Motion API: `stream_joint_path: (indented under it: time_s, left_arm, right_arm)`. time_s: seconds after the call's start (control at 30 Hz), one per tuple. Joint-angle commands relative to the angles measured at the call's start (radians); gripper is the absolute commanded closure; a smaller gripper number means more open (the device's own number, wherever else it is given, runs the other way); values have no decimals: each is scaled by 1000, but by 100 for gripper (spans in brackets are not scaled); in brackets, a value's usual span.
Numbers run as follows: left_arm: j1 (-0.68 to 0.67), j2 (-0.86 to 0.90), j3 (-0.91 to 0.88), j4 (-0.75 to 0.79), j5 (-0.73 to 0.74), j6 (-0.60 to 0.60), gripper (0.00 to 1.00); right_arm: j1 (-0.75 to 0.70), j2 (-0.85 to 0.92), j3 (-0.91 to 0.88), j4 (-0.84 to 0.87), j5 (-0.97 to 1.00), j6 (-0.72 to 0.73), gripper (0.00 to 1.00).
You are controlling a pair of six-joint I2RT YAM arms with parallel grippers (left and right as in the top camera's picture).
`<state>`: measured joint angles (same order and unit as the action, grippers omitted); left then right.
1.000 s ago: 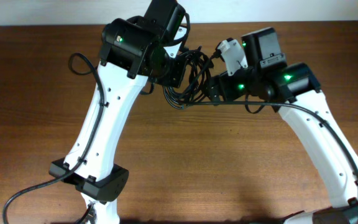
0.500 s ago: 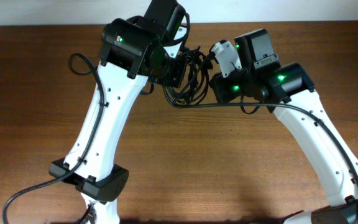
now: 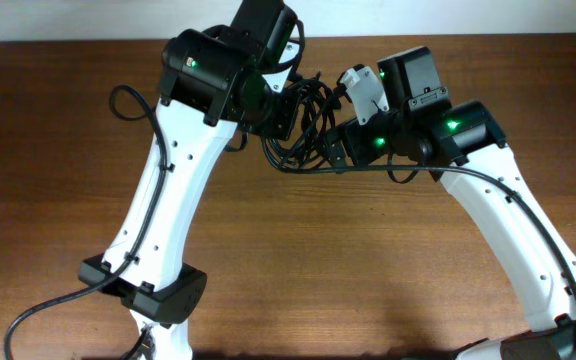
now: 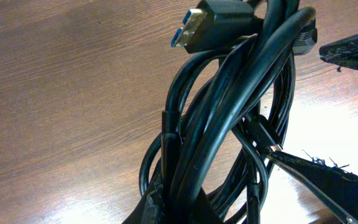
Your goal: Untangle cables
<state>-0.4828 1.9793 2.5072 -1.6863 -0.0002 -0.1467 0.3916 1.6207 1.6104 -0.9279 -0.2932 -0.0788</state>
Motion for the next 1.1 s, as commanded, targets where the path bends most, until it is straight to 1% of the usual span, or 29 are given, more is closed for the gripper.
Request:
stream_joint_path:
  time_s: [0.0,0.17,0.27,0.37,0.5,0.53,0.6,0.63,0.87,0.97,1.07]
  left_arm:
    - [2,-16,-1,13,12,13,100]
    - [1,-17,21,8,13,13,100]
    - [-1,-18,75,-2,21,12,100]
    - [-2,-22,92,-2,42,12,100]
    - [-5,-27,92,-2,43,12,100]
    - [-10,-27,92,-2,43,12,100]
    - [-25,-32,92,-2,40,13,100]
    - [-31,-36,92,-2,34,12,100]
    - [-32,-56,92,-2,15,12,100]
    - [-32,-84,92,-2,-22,3,100]
    - [-29,-101,92,-2,-26,1,100]
  right_arm:
    - [1,25,17,13,1,5,1]
    - [2,80,17,15,-10,5,3]
    - [2,81,17,33,-16,8,3]
    - [3,81,17,44,-84,8,4]
    - [46,81,17,89,-95,8,4]
    - [58,81,17,95,-86,8,9]
    - [82,84,17,95,-21,8,64]
    - [89,86,17,93,6,8,96]
    - [53,87,17,53,77,8,96]
    - [-3,87,17,33,97,8,96]
    - [-72,87,17,11,92,7,96]
